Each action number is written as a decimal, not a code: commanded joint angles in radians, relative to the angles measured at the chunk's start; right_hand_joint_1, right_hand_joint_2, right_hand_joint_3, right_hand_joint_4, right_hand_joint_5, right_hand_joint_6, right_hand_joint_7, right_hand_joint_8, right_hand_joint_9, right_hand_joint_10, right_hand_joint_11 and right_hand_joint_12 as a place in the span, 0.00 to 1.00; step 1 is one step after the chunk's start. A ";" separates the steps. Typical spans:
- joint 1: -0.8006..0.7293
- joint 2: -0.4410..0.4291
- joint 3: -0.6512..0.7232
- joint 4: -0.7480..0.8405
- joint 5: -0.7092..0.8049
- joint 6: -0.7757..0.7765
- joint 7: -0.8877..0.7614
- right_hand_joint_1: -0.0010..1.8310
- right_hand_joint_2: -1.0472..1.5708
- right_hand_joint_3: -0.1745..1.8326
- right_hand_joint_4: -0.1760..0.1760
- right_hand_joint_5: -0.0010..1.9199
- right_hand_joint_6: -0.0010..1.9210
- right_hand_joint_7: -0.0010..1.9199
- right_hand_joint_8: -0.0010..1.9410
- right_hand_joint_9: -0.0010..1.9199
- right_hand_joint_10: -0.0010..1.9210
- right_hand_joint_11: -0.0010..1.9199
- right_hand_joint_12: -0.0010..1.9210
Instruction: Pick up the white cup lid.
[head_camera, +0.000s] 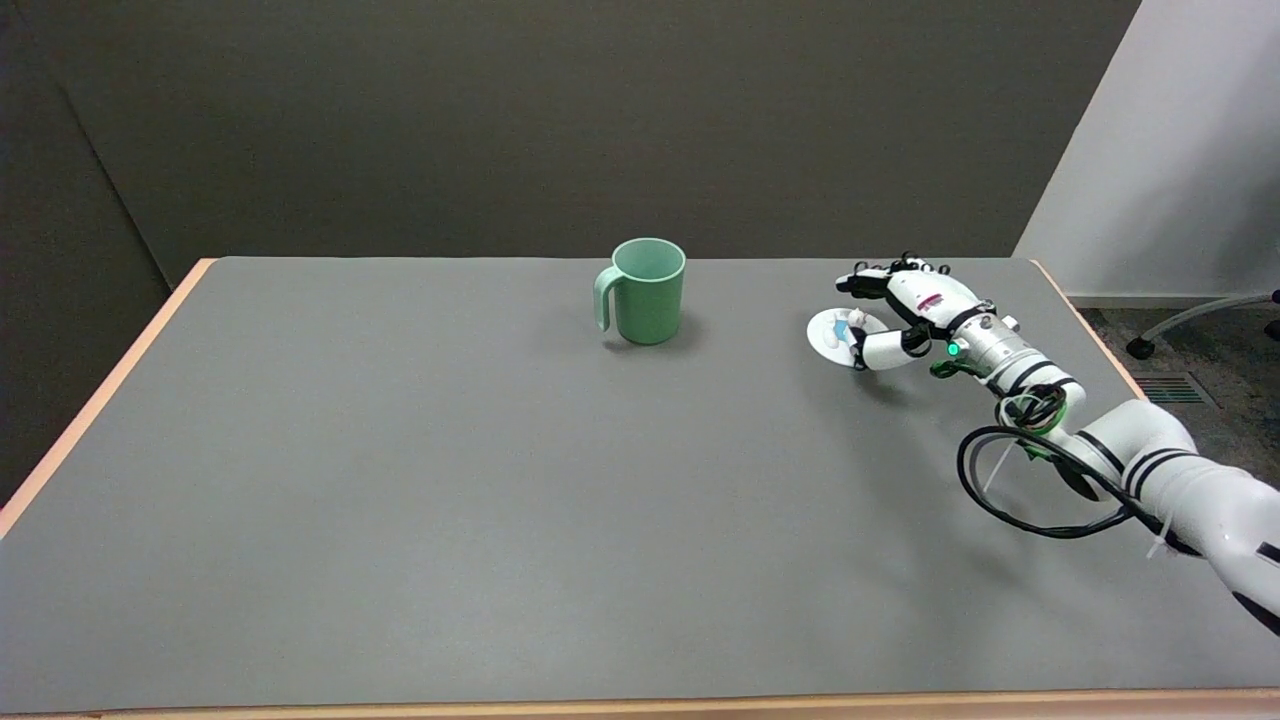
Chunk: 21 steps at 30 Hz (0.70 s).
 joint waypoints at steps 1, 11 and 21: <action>0.003 -0.017 0.003 0.009 -0.002 0.017 -0.004 0.37 0.68 0.59 0.50 0.23 0.09 0.29 0.09 0.26 0.11 0.00 0.44; 0.006 -0.013 0.018 0.014 -0.010 0.020 -0.006 0.40 0.72 0.50 0.53 0.26 0.09 0.32 0.09 0.28 0.10 0.00 0.42; 0.006 -0.002 0.015 0.014 -0.011 0.031 -0.006 0.40 0.74 0.46 0.58 0.29 0.10 0.33 0.10 0.28 0.11 0.00 0.44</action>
